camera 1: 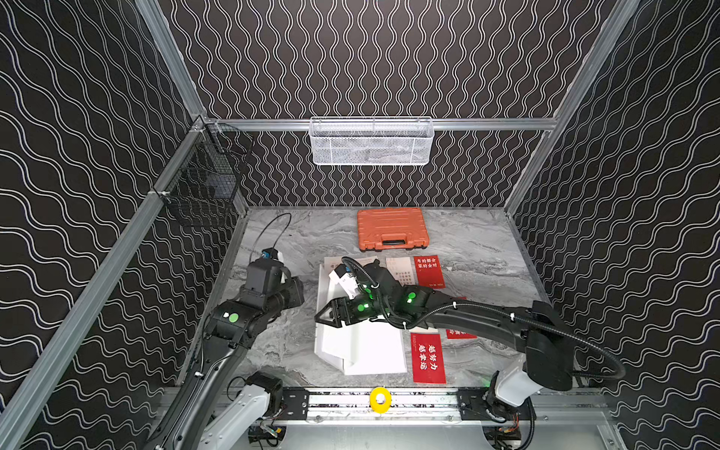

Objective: Place the photos into the photo albums
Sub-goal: Open the photo album at the center of the board, then pick up the photo at the center of the board.

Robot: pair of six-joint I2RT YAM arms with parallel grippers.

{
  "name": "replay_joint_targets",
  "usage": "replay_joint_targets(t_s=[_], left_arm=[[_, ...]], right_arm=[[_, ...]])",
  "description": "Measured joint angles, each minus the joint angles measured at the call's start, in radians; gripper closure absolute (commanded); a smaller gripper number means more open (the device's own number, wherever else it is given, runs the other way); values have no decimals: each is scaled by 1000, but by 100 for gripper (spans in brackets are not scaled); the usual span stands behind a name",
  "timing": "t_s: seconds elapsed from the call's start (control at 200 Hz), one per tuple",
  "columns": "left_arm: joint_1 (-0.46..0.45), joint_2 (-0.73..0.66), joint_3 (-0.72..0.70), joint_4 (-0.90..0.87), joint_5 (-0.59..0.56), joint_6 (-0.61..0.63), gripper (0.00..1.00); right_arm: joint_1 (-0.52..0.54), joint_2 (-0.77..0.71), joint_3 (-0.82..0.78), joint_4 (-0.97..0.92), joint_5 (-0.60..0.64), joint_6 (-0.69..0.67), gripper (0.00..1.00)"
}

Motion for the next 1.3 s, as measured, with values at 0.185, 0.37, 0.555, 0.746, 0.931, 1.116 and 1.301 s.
replay_joint_targets(t_s=[0.185,0.37,0.555,0.746,0.931,1.116,1.301], left_arm=[[17,14,87,-40,-43,48,46],[21,19,105,-57,-59,76,46],[21,53,74,-52,11,98,46],[16,74,-43,13,145,95,48],[-140,121,-124,92,196,47,48],[-377,239,-165,207,168,-18,48],[-569,382,-182,330,152,-89,51]], right_arm=[[8,78,60,23,-39,0,22],[20,116,114,29,-68,0,19],[20,59,99,0,-18,-38,16],[6,-68,-20,-90,142,-76,1],[-27,-199,-161,-188,315,-78,0],[-93,-301,-293,-295,465,-16,0],[-185,-460,-484,-334,496,29,4]])
